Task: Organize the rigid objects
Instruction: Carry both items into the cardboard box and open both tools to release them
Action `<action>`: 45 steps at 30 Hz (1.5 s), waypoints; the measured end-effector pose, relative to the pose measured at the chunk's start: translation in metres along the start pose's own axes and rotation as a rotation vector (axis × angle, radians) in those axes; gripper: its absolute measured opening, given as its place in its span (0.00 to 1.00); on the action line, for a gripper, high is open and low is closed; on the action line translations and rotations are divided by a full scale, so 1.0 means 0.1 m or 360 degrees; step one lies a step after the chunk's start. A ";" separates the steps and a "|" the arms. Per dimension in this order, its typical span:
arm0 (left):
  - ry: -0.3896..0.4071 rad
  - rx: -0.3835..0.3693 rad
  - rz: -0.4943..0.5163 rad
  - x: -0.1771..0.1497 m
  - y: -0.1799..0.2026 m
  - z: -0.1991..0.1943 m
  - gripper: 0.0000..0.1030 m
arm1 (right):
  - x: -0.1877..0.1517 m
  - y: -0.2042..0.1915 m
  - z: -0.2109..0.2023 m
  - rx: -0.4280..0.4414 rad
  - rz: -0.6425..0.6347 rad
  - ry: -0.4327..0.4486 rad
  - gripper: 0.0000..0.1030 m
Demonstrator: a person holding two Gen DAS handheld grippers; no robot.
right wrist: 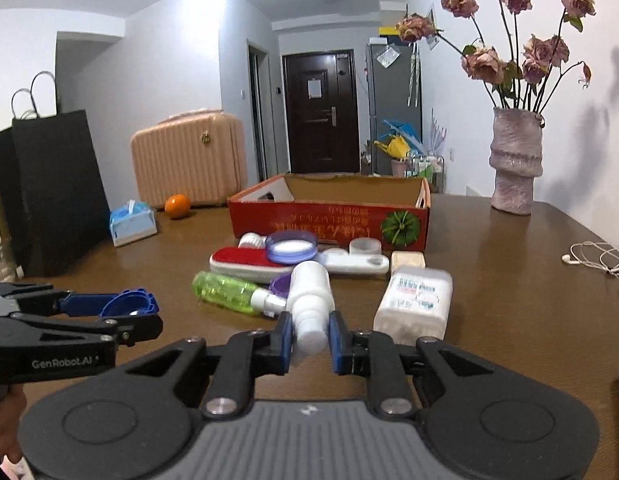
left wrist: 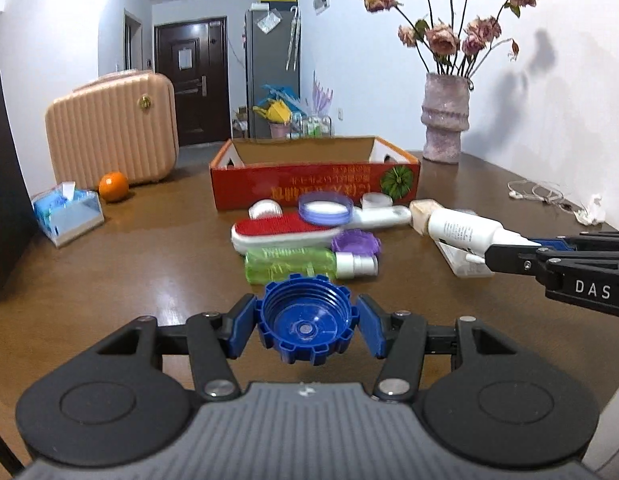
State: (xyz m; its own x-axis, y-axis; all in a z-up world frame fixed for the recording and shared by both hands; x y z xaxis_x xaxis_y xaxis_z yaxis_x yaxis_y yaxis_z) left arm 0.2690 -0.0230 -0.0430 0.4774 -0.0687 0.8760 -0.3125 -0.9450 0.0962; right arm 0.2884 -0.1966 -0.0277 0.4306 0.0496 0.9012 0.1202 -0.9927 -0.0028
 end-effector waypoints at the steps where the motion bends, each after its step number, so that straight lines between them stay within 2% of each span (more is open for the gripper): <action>1: 0.0018 0.0006 0.0011 0.05 -0.02 0.02 0.54 | 0.04 0.02 0.04 0.0001 0.0002 0.0002 0.17; 4: 0.0077 0.0011 0.0037 0.29 -0.13 0.12 0.54 | 0.24 0.07 0.19 -0.0014 -0.0019 0.0033 0.17; 8: 0.0161 0.0039 0.0047 0.85 -0.45 0.40 0.54 | 0.69 0.19 0.57 -0.0045 -0.0038 0.0084 0.17; 11: 0.0170 0.0090 0.0030 1.35 -0.79 0.81 0.54 | 1.11 0.30 1.11 -0.0065 -0.0008 0.0067 0.17; 14: 0.0166 0.0125 0.0021 1.78 -1.11 1.30 0.54 | 1.46 0.38 1.75 -0.0097 0.0061 -0.0014 0.17; 19: 0.0083 0.0113 -0.0105 2.31 -1.61 2.30 0.54 | 1.83 0.45 2.92 -0.0253 0.0149 -0.0182 0.18; 22: -0.0017 0.0139 -0.0209 2.45 -1.86 2.87 0.54 | 1.91 0.46 3.53 -0.0386 0.0068 -0.0267 0.18; 24: -0.0120 0.0147 -0.0173 2.47 -1.94 3.20 0.54 | 1.90 0.45 3.86 -0.0451 -0.0029 -0.0338 0.18; 27: -0.0245 0.0249 -0.0088 2.39 -2.05 3.55 0.54 | 1.83 0.45 4.20 -0.0477 -0.0157 -0.0430 0.18; 29: -0.0337 0.0222 -0.0057 2.30 -2.07 3.72 0.63 | 1.75 0.43 4.33 -0.0479 -0.0247 -0.0486 0.18; 31: -0.0359 0.0218 -0.0011 2.24 -2.06 3.78 0.71 | 1.74 0.40 4.39 -0.0482 -0.0298 -0.0496 0.19; 33: -0.0353 0.0187 0.0043 2.24 -2.01 3.79 0.77 | 1.74 0.37 4.38 -0.0492 -0.0342 -0.0486 0.42; 34: -0.0347 0.0165 0.0024 2.24 -2.00 3.78 0.78 | 1.72 0.35 4.39 -0.0499 -0.0371 -0.0489 0.60; 37: -0.0354 0.0139 -0.0045 2.19 -1.97 3.74 0.78 | 1.68 0.33 4.32 -0.0539 -0.0444 -0.0463 0.63; 42: -0.0305 0.0112 0.0007 2.21 -1.87 3.67 0.79 | 1.70 0.41 4.18 -0.0513 -0.0372 -0.0456 0.66; 45: -0.0260 0.0047 -0.0115 2.25 -1.83 3.54 0.79 | 1.72 0.53 4.11 -0.0495 -0.0303 -0.0468 0.66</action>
State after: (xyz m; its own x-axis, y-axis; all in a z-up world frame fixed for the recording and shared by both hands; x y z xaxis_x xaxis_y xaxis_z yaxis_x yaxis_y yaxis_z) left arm 0.7244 0.0218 -0.0307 0.6254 -0.0487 0.7788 -0.2494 -0.9582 0.1404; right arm 0.7364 -0.1960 -0.0508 0.6676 0.2182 0.7118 -0.0329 -0.9465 0.3210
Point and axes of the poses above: each gripper's, at about its wrist camera, not at the fingertips, and z roughly the way its jaws point, y to its right, x to its top, the point moved 8 cm from there along z, roughly the way its jaws point, and after that the axes turned 14 degrees about -x, right-handed, at the moved point
